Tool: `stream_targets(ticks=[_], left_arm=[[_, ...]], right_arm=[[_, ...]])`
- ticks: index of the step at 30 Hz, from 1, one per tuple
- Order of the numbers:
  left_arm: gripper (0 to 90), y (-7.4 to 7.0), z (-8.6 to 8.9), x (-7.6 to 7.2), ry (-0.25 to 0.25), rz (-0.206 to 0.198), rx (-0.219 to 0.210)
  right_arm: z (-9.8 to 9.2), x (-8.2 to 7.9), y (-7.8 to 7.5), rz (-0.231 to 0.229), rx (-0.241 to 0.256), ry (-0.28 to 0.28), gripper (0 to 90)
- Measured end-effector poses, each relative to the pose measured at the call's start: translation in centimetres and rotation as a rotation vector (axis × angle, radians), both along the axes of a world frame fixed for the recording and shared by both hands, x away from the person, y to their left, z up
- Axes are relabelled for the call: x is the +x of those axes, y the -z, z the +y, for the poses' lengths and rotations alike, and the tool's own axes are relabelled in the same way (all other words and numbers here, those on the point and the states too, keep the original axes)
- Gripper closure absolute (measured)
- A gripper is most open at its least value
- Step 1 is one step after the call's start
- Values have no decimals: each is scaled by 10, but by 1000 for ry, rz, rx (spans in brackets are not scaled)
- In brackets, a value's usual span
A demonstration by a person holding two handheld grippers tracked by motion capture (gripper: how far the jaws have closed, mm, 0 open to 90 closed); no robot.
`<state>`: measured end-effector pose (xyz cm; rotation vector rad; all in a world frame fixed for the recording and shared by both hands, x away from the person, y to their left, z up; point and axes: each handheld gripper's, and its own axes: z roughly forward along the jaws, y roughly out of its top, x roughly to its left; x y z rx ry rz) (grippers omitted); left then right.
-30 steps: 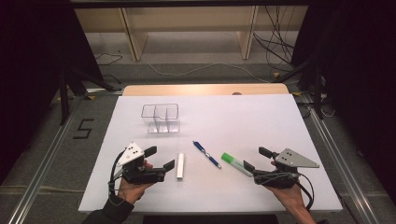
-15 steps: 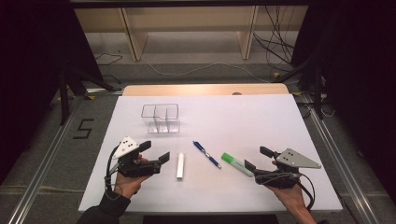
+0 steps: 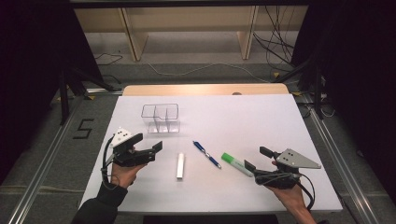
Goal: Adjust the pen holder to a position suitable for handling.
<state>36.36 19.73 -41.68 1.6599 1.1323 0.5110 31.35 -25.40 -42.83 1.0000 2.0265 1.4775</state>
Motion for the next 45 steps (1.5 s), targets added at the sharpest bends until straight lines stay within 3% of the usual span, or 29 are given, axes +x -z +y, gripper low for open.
stream_targets(ticks=[4,10,17,25,34,37,45], left_arm=[[137,1,9,12,-70,17,7],[160,4,20,21,-133,42,12],[262,11,38,34,-220,75,24],[509,23,47,56,-293,130,64],[835,30,57,82,-340,153,56],[888,34,60,91,-351,160,50],[893,40,58,108,-336,177,64]], right_arm=[[0,0,0,-5,1,0,235],[0,0,0,0,-1,1,236],[0,0,0,-3,-4,-2,238],[1,1,2,2,-13,0,242],[0,2,2,-4,-16,-3,248],[1,2,2,-1,-18,-6,251],[2,2,2,8,-21,-9,255]])
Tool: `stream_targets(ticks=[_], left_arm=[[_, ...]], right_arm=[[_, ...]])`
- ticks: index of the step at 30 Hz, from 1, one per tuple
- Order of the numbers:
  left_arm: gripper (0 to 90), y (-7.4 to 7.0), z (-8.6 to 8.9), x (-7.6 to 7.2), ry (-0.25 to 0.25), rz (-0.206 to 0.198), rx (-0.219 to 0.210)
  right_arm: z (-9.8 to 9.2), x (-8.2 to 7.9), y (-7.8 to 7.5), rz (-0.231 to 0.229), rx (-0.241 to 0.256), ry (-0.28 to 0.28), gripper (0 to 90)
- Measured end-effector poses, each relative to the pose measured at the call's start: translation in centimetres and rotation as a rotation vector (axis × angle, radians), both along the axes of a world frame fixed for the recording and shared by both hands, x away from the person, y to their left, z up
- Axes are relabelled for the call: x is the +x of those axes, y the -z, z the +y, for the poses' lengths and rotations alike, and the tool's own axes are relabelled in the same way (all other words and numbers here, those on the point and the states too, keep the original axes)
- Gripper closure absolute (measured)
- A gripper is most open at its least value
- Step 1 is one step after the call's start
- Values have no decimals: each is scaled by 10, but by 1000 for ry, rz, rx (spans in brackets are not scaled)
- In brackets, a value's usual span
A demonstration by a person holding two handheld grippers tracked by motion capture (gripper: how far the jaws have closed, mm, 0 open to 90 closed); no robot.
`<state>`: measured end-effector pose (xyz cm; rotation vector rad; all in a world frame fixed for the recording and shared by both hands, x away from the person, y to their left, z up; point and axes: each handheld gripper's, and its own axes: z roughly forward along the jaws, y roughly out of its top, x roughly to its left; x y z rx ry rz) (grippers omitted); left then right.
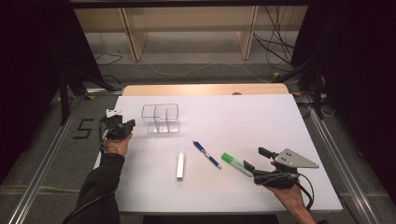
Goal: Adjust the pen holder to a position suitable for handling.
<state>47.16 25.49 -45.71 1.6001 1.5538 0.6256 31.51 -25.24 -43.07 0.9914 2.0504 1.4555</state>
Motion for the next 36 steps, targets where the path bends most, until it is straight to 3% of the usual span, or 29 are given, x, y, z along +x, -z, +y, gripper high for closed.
stream_targets(ticks=[11,16,36], left_arm=[[894,3,-6,18,11,3,-15],[894,5,-11,26,31,23,-22],[895,6,-21,35,55,24,-26]], right_arm=[[0,0,0,-2,2,-4,257],[0,0,0,-5,-3,-6,257],[0,0,0,4,-5,-4,258]])
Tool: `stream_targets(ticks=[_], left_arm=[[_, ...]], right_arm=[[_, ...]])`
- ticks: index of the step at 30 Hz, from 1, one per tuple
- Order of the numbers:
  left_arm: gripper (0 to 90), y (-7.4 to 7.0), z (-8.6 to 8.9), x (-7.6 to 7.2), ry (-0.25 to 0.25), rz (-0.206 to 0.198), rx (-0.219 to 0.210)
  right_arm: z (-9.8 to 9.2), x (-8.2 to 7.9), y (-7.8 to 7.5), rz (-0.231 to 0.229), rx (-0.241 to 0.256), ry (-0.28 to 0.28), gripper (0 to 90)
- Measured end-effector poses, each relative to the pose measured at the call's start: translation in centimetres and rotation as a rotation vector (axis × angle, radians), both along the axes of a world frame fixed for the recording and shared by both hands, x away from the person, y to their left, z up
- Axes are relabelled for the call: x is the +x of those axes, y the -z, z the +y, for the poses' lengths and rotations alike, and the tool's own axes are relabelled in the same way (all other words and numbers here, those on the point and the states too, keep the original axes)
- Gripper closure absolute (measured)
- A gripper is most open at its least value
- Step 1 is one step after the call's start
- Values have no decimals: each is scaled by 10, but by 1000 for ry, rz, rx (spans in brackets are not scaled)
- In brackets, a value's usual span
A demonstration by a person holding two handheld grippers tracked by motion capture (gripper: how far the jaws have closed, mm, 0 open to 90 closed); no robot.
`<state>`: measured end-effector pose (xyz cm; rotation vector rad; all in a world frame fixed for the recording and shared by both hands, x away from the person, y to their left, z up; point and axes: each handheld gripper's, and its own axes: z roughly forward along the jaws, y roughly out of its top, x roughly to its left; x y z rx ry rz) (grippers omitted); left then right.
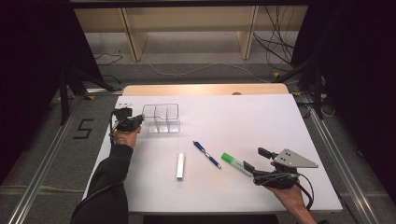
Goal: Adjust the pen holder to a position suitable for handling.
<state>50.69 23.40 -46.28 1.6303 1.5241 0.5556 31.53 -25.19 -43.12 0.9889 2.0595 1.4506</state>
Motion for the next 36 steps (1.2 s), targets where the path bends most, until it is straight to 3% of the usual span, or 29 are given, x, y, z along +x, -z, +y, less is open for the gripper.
stream_targets(ticks=[36], left_arm=[[895,-5,-92,18,119,5,-4]], right_arm=[[0,-1,0,4,-8,-9,259]])
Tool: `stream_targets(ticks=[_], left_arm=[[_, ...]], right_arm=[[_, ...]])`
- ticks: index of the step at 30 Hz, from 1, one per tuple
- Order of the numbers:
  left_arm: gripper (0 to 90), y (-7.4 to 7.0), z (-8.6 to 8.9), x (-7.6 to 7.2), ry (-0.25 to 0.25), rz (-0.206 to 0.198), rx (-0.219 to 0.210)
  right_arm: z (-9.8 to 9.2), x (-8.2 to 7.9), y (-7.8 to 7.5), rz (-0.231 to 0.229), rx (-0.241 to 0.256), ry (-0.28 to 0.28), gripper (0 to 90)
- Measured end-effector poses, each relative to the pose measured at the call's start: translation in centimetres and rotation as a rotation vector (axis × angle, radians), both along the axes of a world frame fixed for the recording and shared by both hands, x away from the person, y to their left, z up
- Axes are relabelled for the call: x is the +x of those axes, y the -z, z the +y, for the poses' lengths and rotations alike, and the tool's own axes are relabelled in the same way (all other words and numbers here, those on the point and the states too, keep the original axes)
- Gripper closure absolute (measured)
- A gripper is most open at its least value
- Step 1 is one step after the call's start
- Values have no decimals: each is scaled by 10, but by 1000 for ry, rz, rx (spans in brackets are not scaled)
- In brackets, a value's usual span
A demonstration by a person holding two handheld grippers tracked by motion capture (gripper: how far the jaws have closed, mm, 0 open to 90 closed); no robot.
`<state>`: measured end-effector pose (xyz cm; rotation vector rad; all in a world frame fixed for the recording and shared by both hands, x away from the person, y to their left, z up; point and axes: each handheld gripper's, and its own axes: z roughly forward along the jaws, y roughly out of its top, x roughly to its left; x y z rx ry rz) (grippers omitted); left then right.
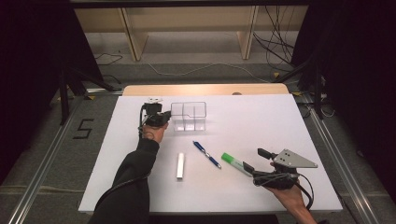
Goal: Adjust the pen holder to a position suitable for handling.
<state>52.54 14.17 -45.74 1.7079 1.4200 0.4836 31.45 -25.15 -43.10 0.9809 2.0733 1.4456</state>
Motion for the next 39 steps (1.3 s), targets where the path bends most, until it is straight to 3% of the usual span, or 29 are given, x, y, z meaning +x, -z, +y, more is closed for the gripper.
stream_targets(ticks=[18,39], left_arm=[[895,-3,-25,3,39,4,11],[895,-1,-48,9,48,8,5]], right_arm=[[0,-1,-1,-2,-4,-1,259],[0,-1,-1,-2,-2,-6,258]])
